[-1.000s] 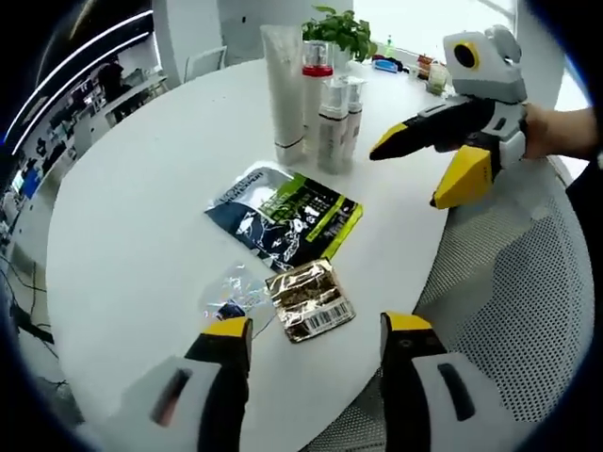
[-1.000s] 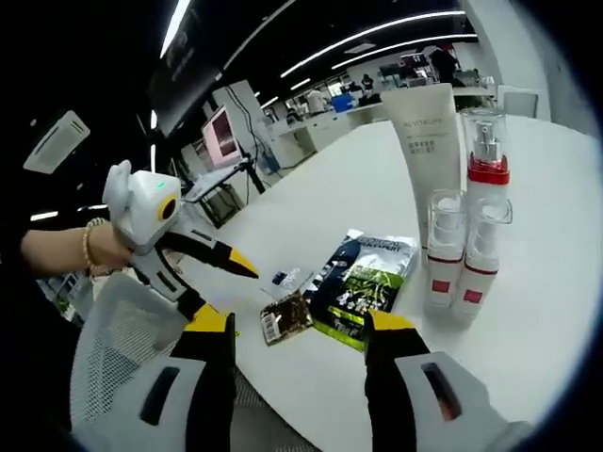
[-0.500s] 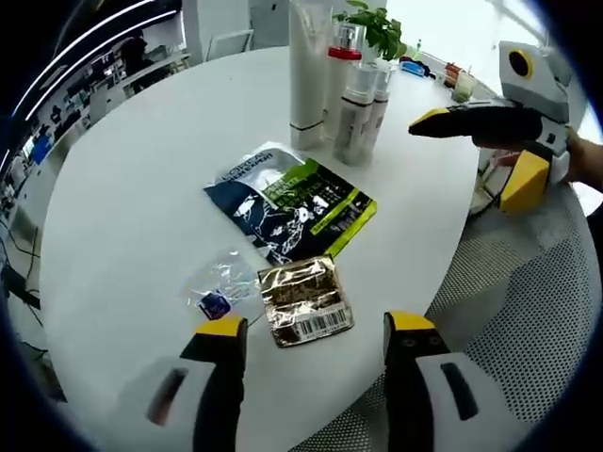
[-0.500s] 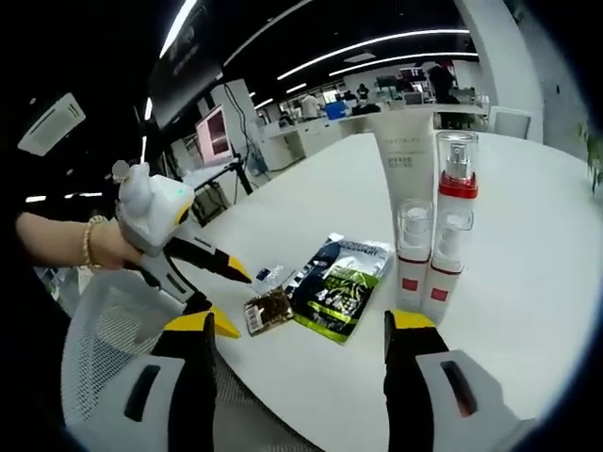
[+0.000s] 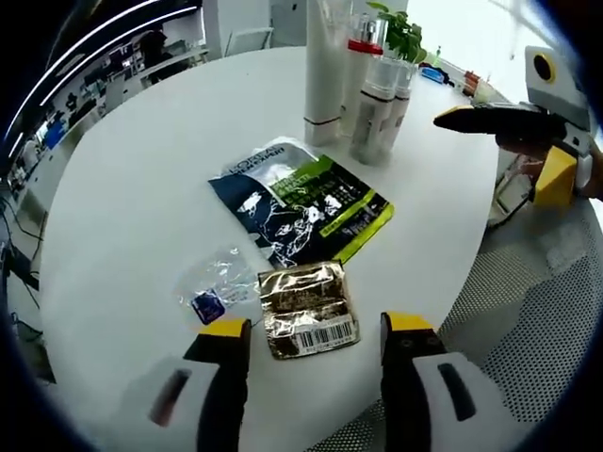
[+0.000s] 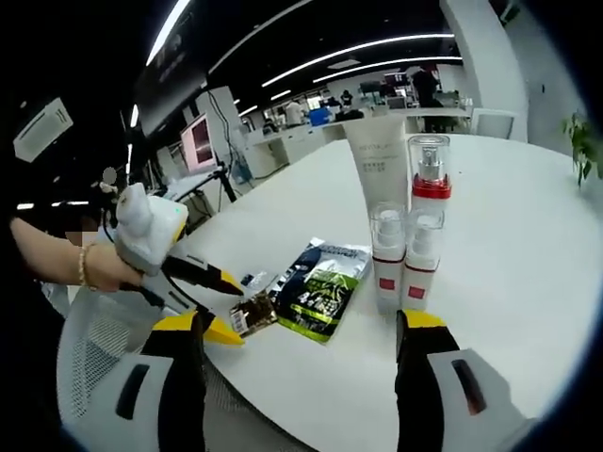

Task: Arrange the skincare products in the storage area until every visible bottle or jar stands upright without overlapping.

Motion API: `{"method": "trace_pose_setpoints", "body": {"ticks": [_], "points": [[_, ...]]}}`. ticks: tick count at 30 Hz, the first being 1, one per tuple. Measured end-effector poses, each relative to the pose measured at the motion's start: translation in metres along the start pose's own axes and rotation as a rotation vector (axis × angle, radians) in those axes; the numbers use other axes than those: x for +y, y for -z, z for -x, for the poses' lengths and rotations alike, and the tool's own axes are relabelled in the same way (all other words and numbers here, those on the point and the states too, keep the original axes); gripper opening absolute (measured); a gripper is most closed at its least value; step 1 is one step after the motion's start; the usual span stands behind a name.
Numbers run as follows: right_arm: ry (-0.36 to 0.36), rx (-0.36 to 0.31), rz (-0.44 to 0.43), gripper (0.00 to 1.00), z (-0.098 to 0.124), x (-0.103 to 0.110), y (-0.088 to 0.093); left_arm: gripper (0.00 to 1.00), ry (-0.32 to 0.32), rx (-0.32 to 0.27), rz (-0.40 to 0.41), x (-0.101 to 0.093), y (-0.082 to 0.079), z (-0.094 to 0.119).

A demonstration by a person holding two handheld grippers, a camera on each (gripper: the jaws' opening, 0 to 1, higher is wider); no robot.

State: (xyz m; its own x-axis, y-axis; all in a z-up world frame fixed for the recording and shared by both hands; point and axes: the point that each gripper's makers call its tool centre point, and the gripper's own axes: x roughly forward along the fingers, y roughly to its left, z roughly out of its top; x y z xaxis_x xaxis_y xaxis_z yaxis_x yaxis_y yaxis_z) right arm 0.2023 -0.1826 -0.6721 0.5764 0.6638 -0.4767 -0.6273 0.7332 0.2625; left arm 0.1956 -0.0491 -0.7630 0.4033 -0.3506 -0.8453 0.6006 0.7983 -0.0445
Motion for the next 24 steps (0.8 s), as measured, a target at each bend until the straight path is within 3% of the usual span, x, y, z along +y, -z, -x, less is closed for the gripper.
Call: {"method": "trace_pose_setpoints", "body": {"ticks": [18,24], "points": [[0.026,-0.004,-0.021,0.83,0.0002,-0.0065,0.0003,0.48,-0.041,0.008,-0.074,0.0079,0.0034,-0.0029],[0.027,0.002,-0.02,0.82,-0.0001,-0.0068,0.0017,0.44,-0.036,-0.001,-0.092,0.0025,0.0017,-0.0042]]}}
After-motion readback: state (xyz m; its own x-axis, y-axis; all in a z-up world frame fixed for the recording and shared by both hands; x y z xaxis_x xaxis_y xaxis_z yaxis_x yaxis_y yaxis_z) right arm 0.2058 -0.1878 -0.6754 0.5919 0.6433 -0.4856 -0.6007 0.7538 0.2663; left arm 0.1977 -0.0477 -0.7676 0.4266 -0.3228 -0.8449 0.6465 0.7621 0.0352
